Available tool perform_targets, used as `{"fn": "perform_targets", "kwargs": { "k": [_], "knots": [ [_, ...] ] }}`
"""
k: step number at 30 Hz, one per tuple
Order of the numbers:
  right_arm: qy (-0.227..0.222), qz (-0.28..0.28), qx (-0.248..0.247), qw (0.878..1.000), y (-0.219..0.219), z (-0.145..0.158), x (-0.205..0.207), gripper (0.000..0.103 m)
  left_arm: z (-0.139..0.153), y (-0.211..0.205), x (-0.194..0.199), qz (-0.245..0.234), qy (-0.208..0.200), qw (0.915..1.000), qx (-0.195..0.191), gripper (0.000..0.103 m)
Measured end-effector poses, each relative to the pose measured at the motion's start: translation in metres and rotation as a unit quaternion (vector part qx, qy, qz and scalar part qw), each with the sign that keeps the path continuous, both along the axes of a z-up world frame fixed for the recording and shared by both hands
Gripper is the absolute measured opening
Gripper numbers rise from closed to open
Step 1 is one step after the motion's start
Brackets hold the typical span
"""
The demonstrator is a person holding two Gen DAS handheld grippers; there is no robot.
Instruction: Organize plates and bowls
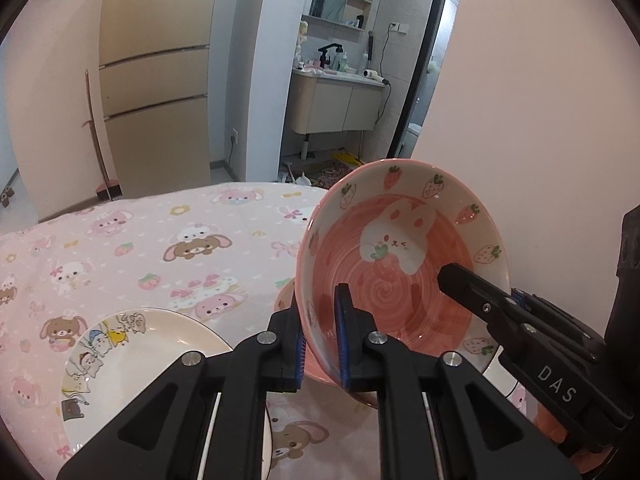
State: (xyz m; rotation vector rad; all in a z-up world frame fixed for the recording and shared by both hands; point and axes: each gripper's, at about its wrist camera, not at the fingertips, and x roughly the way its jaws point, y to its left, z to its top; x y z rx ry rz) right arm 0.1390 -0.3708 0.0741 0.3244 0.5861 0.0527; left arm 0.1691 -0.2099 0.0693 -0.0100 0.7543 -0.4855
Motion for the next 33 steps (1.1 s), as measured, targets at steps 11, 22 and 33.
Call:
{"fn": "perform_targets", "kwargs": {
  "k": [11,22,33],
  "knots": [
    [0.055,-0.016,0.002,0.998,-0.008,-0.035,0.022,0.019,-0.037,-0.015,0.021,-0.009,0.049,0.9986,0.018,0.011],
    [0.090,-0.008,0.012,0.996,-0.003,-0.061,0.037,0.019,-0.057,-0.010,0.030,-0.001,0.071,0.9969,0.034,0.011],
    [0.095,-0.015,-0.003,0.995,0.002,-0.069,0.043,0.019,-0.061,-0.014,0.031,0.001,0.060,0.9973,0.043,0.011]
  ]
}}
